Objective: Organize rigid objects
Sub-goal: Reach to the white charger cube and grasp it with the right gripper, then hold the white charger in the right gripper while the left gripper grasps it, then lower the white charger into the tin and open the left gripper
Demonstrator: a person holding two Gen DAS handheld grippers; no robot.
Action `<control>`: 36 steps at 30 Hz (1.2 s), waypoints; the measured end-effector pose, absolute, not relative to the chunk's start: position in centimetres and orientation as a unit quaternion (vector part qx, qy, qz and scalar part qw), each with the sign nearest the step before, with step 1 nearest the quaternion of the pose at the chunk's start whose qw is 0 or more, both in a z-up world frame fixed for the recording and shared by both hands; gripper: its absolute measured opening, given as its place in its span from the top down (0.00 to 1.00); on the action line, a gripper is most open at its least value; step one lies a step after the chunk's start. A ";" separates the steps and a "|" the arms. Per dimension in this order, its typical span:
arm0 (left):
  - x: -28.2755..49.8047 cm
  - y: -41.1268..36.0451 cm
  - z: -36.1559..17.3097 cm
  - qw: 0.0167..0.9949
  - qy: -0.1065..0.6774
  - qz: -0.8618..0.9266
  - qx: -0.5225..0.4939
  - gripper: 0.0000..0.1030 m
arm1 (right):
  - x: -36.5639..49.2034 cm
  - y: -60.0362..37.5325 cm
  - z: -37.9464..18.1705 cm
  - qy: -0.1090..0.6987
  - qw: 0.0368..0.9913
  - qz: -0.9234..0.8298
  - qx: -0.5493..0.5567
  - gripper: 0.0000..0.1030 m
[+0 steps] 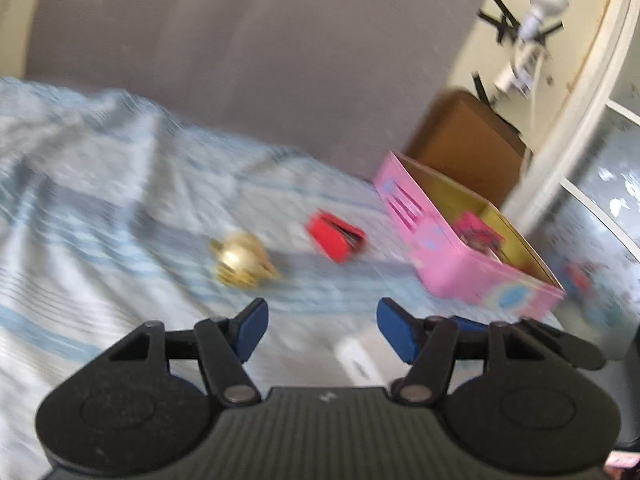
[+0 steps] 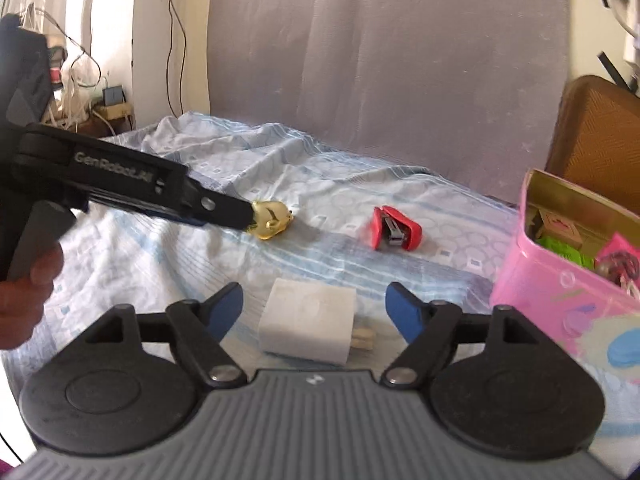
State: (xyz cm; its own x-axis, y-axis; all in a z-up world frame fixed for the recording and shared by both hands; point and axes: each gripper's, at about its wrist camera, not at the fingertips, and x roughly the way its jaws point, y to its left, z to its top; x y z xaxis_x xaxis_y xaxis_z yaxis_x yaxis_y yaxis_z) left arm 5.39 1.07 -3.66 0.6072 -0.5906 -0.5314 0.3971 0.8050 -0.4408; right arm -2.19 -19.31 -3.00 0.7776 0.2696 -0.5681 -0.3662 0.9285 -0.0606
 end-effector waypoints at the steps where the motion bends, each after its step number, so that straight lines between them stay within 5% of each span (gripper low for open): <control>1: 5.5 0.6 -3.9 0.878 0.356 -0.285 -0.144 0.41 | -2.5 -19.5 -3.3 0.291 0.939 0.168 -0.079 0.22; 16: 6.4 -3.1 -6.2 0.844 0.409 -0.312 -0.155 0.54 | -2.0 -20.1 -5.3 0.329 0.927 0.178 -0.020 0.23; 18: 6.3 -3.3 -6.1 0.847 0.407 -0.307 -0.152 0.55 | -1.6 -19.7 -5.6 0.332 0.927 0.175 -0.017 0.26; 19: 6.3 -3.3 -6.0 0.849 0.406 -0.304 -0.149 0.56 | -1.7 -19.5 -5.6 0.326 0.931 0.163 -0.026 0.41; 20: 6.3 -3.3 -5.8 0.847 0.406 -0.306 -0.152 0.56 | -1.7 -19.3 -5.6 0.321 0.935 0.146 -0.041 0.46; 36: 8.5 -17.2 3.9 0.849 0.314 -0.419 -0.070 0.56 | -3.0 -29.6 0.8 0.188 0.982 0.019 0.000 0.46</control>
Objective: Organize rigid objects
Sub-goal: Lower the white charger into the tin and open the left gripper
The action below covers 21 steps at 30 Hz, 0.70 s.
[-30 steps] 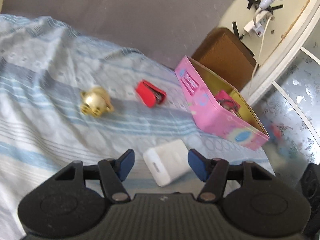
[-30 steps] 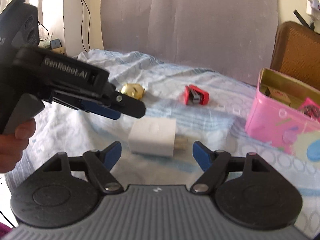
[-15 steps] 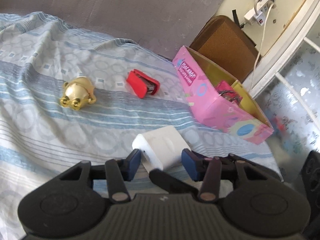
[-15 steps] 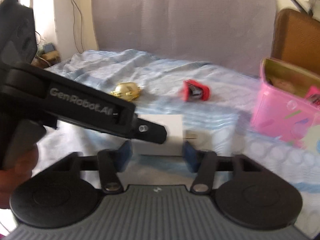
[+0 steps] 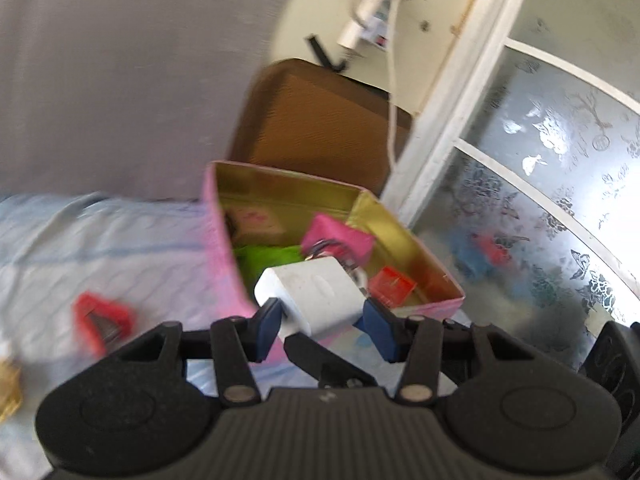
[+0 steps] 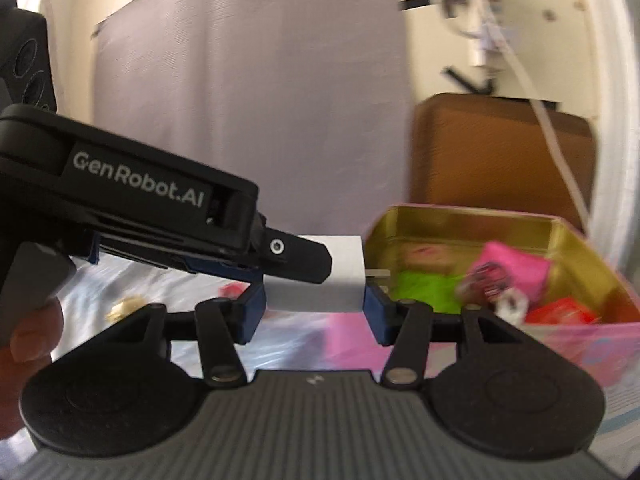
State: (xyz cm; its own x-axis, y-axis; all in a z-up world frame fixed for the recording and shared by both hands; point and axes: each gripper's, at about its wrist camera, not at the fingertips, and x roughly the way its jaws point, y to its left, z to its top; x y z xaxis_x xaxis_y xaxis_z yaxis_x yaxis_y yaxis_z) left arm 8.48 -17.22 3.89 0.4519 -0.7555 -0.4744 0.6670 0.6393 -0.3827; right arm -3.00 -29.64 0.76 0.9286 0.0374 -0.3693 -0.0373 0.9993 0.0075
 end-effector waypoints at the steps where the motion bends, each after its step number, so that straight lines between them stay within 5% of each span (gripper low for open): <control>1: 8.9 -18.5 4.0 0.847 0.315 -0.423 -0.066 0.56 | -2.8 -30.6 0.8 0.187 0.982 0.010 0.003 0.46; 16: 16.4 -31.5 -0.2 0.788 0.450 -0.416 -0.062 0.55 | 5.3 -42.7 -1.5 0.312 0.947 -0.031 0.073 0.46; 21: 16.5 -34.0 -0.3 0.819 0.425 -0.384 -0.023 0.41 | 6.3 -43.2 -1.3 0.292 0.954 -0.061 0.030 0.41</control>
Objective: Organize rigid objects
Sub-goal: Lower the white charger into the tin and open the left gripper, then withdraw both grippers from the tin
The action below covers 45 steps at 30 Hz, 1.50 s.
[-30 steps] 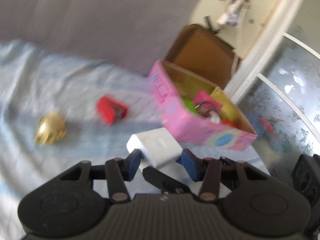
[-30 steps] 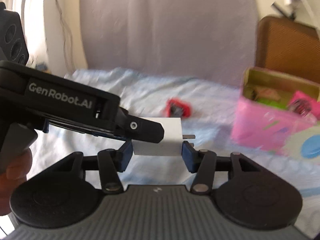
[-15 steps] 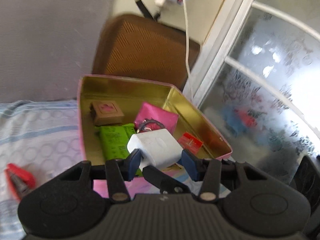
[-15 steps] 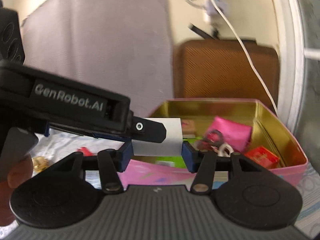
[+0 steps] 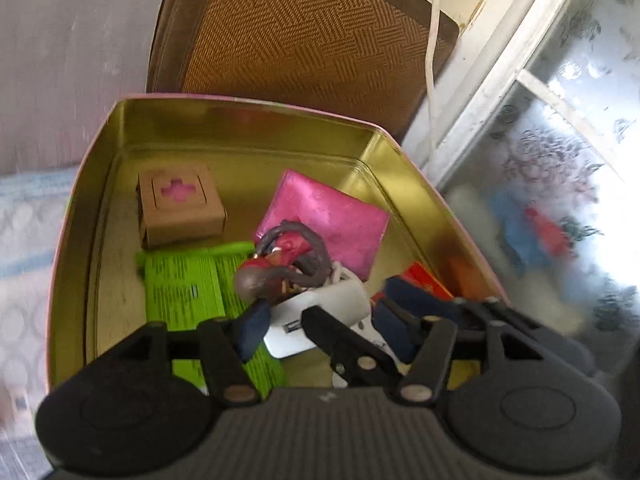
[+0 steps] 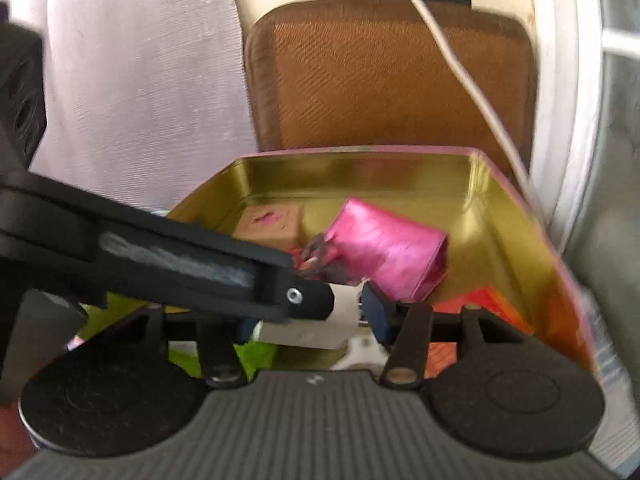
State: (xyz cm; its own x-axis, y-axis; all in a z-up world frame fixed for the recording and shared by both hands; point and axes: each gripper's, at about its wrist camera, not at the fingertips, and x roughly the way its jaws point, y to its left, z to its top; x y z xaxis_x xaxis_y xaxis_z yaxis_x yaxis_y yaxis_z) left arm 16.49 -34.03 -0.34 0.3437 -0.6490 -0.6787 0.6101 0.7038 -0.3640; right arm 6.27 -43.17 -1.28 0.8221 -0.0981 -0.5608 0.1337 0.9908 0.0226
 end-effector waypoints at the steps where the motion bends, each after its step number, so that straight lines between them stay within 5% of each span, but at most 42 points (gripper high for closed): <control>1: 16.4 -34.2 -0.4 0.822 0.422 -0.383 -0.019 0.41 | 6.2 -43.0 -1.2 0.286 0.955 -0.070 0.020 0.41; 11: 14.6 -29.9 1.7 0.848 0.379 -0.366 -0.051 0.36 | 0.1 -44.1 -0.6 0.225 0.966 -0.065 0.106 0.40; 22: 6.3 -25.4 3.4 0.882 0.303 -0.361 0.030 0.36 | -7.4 -43.5 0.7 0.164 0.958 -0.082 0.219 0.39; 45: 0.5 -14.0 1.1 0.924 0.261 -0.273 0.065 0.33 | -9.4 -33.3 1.5 0.202 0.964 -0.033 0.171 0.39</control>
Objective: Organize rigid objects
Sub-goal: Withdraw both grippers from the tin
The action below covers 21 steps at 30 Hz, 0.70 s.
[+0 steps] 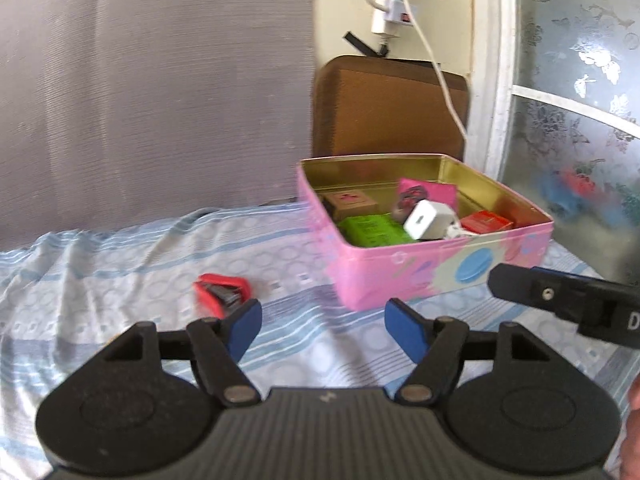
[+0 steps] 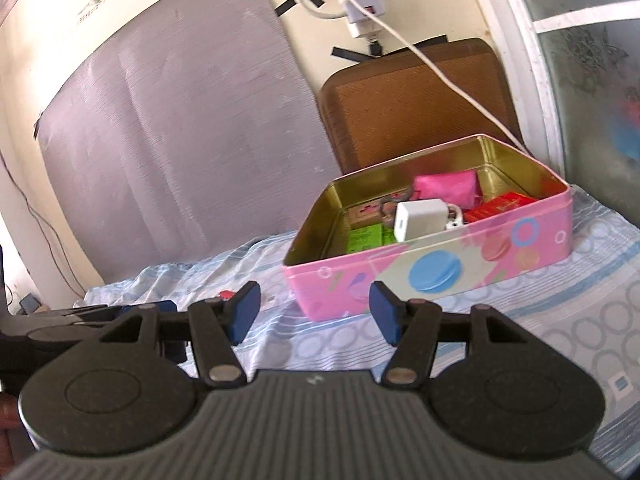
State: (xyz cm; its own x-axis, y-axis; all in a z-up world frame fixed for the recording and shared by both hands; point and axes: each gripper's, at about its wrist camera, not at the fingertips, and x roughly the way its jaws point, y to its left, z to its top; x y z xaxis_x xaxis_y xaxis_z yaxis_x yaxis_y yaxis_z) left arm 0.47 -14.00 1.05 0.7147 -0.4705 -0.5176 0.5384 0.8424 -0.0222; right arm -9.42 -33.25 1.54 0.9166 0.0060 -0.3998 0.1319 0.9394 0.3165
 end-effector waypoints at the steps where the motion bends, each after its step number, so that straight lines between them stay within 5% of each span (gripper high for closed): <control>1: 0.6 -13.7 0.9 0.925 0.262 -0.270 0.064 0.33 | -9.4 -32.9 1.5 0.203 0.964 -0.033 0.168 0.39; 21: 3.1 -8.9 -2.4 0.938 0.265 -0.215 0.060 0.25 | -8.2 -28.8 1.7 0.193 0.971 -0.086 0.115 0.37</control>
State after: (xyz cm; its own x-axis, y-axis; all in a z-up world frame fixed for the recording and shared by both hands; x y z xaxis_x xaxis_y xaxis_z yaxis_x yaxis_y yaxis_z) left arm 3.07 -8.89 -2.37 0.7664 -0.3721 -0.5236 0.4356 0.9001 -0.0022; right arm -8.19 -28.79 1.66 0.9109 -0.1229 -0.3939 0.2116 0.9586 0.1903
